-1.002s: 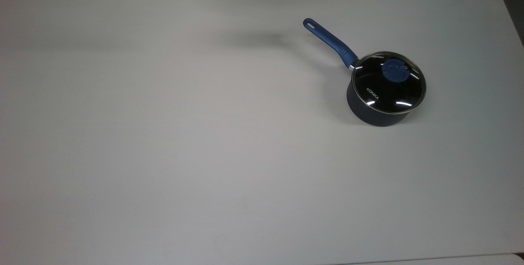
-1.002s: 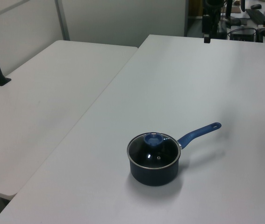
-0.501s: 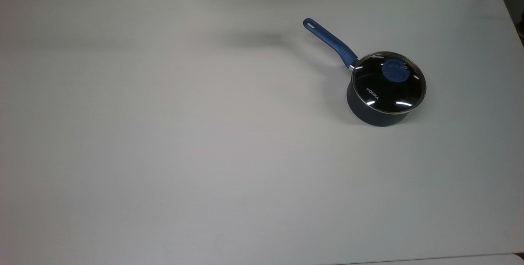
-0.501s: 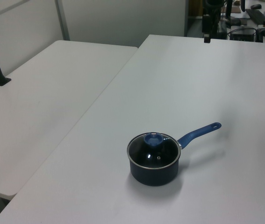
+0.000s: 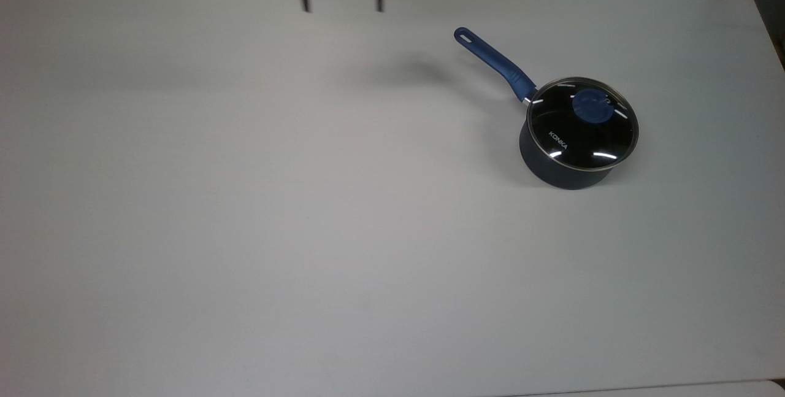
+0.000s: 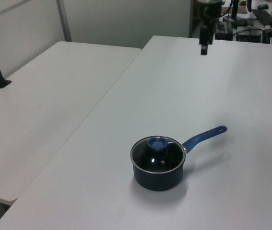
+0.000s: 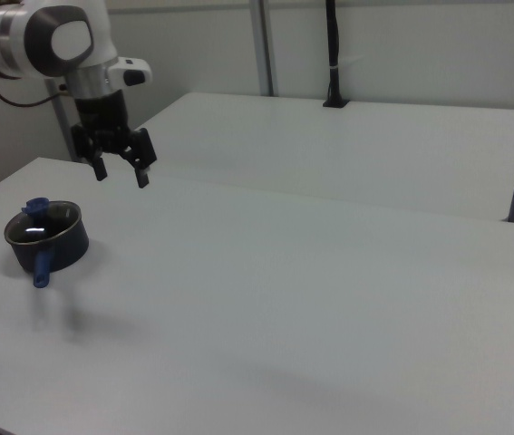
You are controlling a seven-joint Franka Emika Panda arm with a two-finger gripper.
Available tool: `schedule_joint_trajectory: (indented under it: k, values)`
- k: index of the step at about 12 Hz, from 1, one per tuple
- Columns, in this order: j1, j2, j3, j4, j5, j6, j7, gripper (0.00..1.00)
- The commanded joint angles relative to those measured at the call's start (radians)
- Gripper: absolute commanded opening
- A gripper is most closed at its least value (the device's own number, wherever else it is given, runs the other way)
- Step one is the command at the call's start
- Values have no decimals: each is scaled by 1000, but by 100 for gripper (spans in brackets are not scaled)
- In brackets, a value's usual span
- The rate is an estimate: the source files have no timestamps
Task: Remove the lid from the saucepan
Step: 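Move the gripper over the saucepan and lower it toward the blue lid knob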
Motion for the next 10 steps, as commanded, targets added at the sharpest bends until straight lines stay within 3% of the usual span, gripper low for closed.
schedule_joint_trajectory:
  k: [1,5,10]
  values:
    - [135,57,-6,49,35,21,3,100]
    - [304,220,-7,170,27,80,27,100]
    - [459,344,-7,174,5,303,163,100]
